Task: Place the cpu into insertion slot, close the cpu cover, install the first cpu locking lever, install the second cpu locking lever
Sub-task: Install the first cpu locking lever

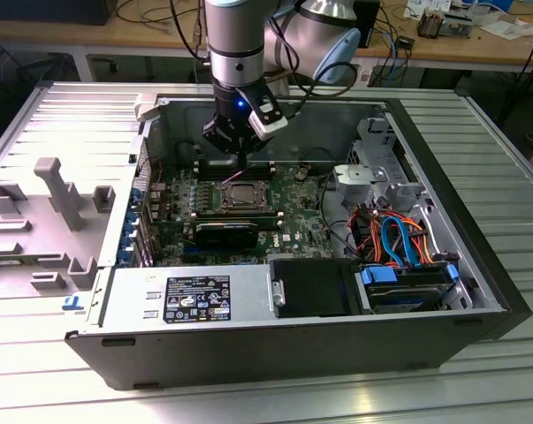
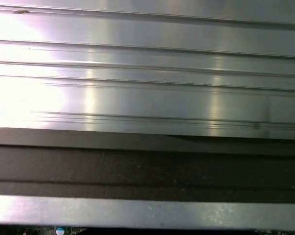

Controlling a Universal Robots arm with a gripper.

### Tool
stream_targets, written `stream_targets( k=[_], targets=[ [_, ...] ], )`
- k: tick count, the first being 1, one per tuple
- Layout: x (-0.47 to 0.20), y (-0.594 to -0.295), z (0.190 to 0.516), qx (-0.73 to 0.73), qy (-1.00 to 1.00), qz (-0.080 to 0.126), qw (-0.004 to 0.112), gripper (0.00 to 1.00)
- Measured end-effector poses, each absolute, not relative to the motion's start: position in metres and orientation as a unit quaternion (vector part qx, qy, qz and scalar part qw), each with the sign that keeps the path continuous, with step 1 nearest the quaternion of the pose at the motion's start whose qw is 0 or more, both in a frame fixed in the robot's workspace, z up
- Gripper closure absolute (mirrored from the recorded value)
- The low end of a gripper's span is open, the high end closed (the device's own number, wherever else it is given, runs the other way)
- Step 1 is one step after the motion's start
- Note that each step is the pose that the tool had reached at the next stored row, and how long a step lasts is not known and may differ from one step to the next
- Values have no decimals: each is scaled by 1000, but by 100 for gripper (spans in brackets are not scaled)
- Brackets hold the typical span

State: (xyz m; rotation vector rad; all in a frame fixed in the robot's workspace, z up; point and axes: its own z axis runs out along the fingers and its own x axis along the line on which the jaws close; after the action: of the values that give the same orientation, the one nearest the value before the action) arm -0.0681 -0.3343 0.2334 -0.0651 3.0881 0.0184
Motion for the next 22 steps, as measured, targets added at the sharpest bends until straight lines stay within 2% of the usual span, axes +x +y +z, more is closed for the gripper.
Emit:
stream_targets(
  k=[22],
  targets=[
    [-54, -334, 226, -6, 1000, 5, 26, 89]
  ],
)
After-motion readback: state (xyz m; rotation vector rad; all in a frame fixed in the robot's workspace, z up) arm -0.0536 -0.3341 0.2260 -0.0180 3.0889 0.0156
